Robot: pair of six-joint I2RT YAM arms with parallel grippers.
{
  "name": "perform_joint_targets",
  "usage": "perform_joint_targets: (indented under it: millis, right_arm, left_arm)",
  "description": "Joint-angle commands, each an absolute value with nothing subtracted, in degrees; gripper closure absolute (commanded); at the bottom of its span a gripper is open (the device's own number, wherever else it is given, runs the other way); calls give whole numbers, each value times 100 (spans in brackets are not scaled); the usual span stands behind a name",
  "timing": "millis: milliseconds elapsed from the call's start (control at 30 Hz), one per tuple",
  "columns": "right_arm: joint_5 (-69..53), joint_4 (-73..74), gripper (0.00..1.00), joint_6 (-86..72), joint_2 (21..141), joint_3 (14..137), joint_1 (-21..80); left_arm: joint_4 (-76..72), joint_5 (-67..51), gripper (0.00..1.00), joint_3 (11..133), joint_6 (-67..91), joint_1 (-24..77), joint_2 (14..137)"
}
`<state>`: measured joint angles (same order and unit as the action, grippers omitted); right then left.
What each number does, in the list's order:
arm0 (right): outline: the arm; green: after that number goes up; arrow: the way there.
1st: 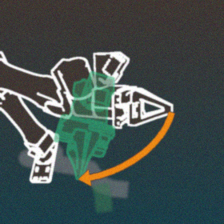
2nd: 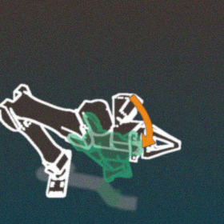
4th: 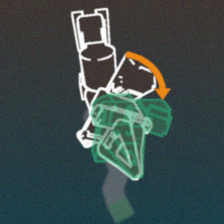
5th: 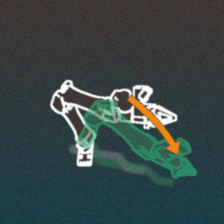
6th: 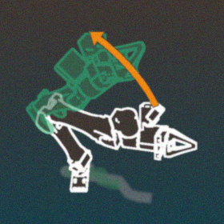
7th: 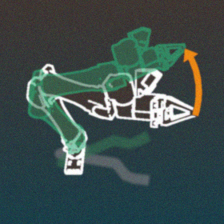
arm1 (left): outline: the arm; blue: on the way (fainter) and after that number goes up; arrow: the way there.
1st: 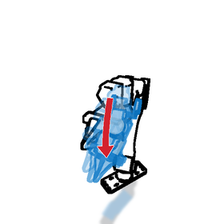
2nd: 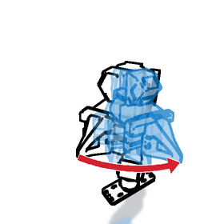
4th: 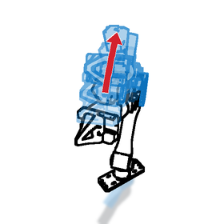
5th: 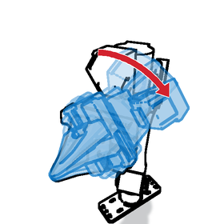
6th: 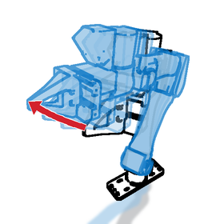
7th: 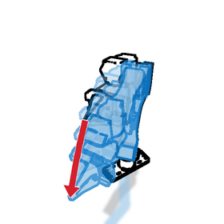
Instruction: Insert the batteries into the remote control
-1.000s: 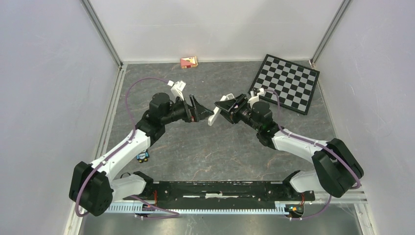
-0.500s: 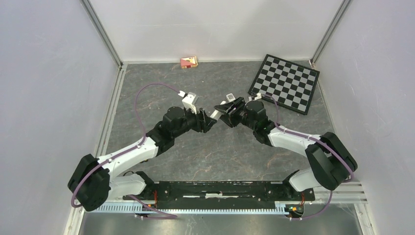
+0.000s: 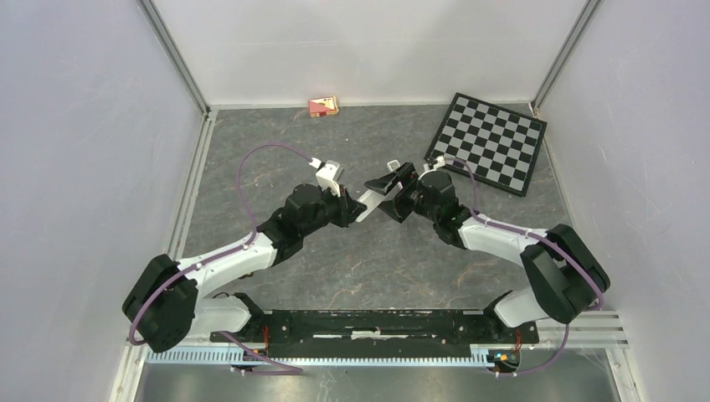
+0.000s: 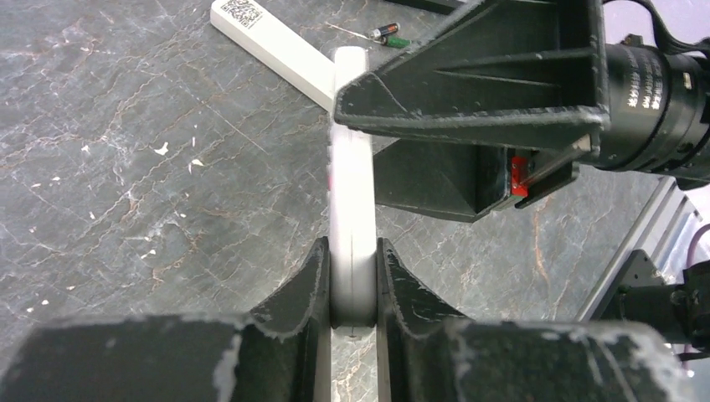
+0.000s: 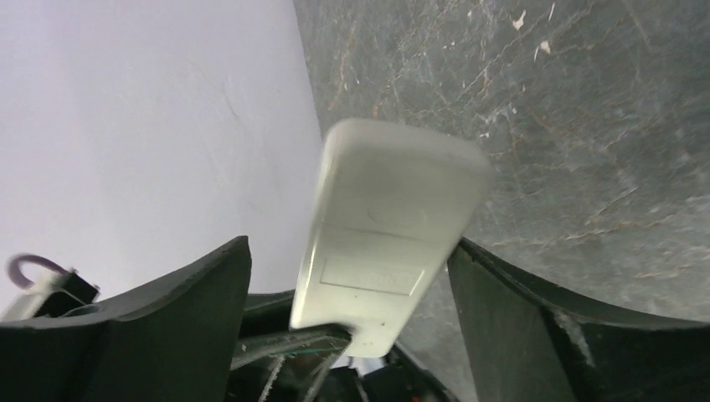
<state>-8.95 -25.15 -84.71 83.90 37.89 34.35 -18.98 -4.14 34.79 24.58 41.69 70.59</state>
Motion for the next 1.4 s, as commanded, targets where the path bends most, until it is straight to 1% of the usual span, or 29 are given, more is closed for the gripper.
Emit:
perform_joint_targets:
  millis: [0, 67, 100, 167, 233, 333, 400, 567, 667, 767, 800, 900, 1067, 1133, 1200, 1233, 1300, 1367]
  right_arm:
    - [-1060, -2667, 6, -7187, 7935, 3836, 3213]
    - [-1201, -2634, 3, -6601, 7758, 3655, 3059]
    - [-1318, -2680, 2, -6342, 7661, 3573, 2981]
    - [-1617, -2655, 2, -5787, 7499, 3434, 2836]
    - [-2066, -2977, 2, -5324, 7352, 3234, 2676]
    - [-2819, -3280, 2, -4567, 7228, 3190, 2420]
    - [-3625, -3581, 2, -3966, 7194, 3219, 2312]
    - [-5112, -3415, 2, -2911, 7078, 3411, 2303]
    - [-5599, -3338, 4, -2650, 6969, 3376, 2301]
    - [-6029, -3394, 14, -2647, 6866, 3310, 2300]
    - [-6260, -3620, 17, -2802, 6820, 3266, 2302]
    - [-6730, -4240, 19, -3239, 6662, 3114, 2301]
    - [-6835, -4233, 24, -3169, 6408, 2892, 2302]
    - [-6824, -4187, 32, -3134, 6356, 2833, 2315]
    - [-6806, -4155, 45, -3179, 6363, 2830, 2306]
    - [-6775, -4188, 50, -3242, 6364, 2822, 2307]
    - [-6737, -4557, 57, -3552, 6320, 2744, 2307]
    - [-6779, -5311, 60, -4069, 6284, 2583, 2308]
  left_arm:
    - [-1598, -828, 88, 3979, 2511, 4056, 6979]
    - [-1325, -1304, 96, 4125, 2548, 3920, 7003]
    - [-1240, -1564, 98, 4171, 2549, 3859, 7026]
    - [-973, -2014, 98, 4298, 2499, 3742, 7084]
    - [-693, -2366, 98, 4402, 2367, 3672, 7119]
    - [-287, -2663, 98, 4557, 2248, 3624, 7062]
    - [-255, -3030, 98, 4550, 2303, 3604, 6940]
    - [-470, -3853, 98, 4465, 2586, 3604, 6685]
    - [-374, -4116, 98, 4523, 2526, 3602, 6707]
    - [-110, -4348, 98, 4681, 2356, 3604, 6752]
    - [-38, -4419, 98, 4706, 2288, 3604, 6738]
    - [82, -4635, 98, 4672, 2189, 3604, 6628]
    - [312, -4946, 98, 4837, 2003, 3601, 6385]
    - [417, -4991, 98, 4902, 1921, 3604, 6291]
    - [550, -5003, 98, 4965, 1832, 3604, 6209]
    - [576, -5050, 98, 4974, 1802, 3604, 6172]
    - [613, -5107, 98, 5000, 1785, 3604, 6098]
    - [585, -5150, 98, 4997, 1788, 3604, 6029]
